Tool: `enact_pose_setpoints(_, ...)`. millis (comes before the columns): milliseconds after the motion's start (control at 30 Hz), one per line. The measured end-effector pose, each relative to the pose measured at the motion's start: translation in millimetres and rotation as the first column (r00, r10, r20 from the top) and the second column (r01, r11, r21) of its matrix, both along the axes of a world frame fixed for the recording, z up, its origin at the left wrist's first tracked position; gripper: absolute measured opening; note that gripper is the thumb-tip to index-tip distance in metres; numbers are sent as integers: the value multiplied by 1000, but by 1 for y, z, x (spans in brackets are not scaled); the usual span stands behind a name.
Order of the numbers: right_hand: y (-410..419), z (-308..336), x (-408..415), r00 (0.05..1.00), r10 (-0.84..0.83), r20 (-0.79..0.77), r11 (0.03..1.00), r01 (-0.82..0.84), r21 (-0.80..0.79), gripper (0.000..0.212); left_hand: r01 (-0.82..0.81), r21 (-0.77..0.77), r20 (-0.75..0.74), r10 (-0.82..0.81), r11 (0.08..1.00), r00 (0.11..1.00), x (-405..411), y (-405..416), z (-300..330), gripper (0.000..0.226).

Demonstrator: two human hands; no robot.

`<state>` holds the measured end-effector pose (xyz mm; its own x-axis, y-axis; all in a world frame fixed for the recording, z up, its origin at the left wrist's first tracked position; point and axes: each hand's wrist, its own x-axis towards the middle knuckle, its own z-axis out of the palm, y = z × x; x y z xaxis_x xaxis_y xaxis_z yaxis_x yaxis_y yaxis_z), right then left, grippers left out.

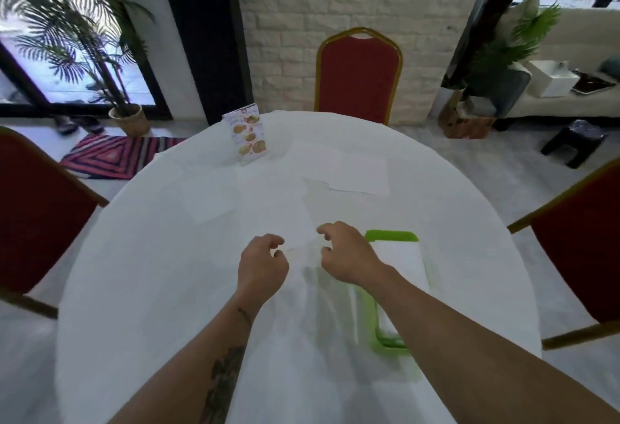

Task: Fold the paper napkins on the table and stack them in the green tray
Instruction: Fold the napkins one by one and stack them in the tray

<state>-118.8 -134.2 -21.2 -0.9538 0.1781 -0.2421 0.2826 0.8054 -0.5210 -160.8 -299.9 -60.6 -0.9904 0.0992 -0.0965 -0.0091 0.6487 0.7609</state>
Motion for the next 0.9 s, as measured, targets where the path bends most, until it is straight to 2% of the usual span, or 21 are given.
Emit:
enact_pose_setpoints(100,-13,-13,-20,995,59,84,998,-57,-17,58,-34,-119,45,40,992,998,-21,-19,-16,33)
enact_pose_setpoints(267,-14,-37,-35,970,25,242,999,-13,-50,66,164,-429,121,-124,888,985,-36,-41,-41,59)
enact_pose_setpoints(367,-11,-53,-37,957,-40,289,991,75,-112,65,180,-484,101,-150,856,984,-38,-37,-51,63)
enact_pose_setpoints(433,-8,-60,-38,957,-118,265,967,171,-187,61,109,-473,55,-94,874,994,-36,-28,-54,59)
enact_pose_setpoints(533,-7,-64,-38,921,-247,300,875,345,-339,55,4,-454,-46,-28,891,999,-32,-16,-58,38)
enact_pose_setpoints(633,-11,-68,-32,864,-331,379,744,486,-459,53,-36,-459,-63,8,887,998,-31,-12,-57,20)
enact_pose_setpoints(800,-16,-76,-15,802,-426,419,600,597,-532,20,-14,-414,7,19,910,1000,-16,-4,-45,17)
enact_pose_setpoints(900,-21,-75,-9,743,-512,431,434,656,-617,22,5,-365,29,6,931,1000,1,-5,-40,12)
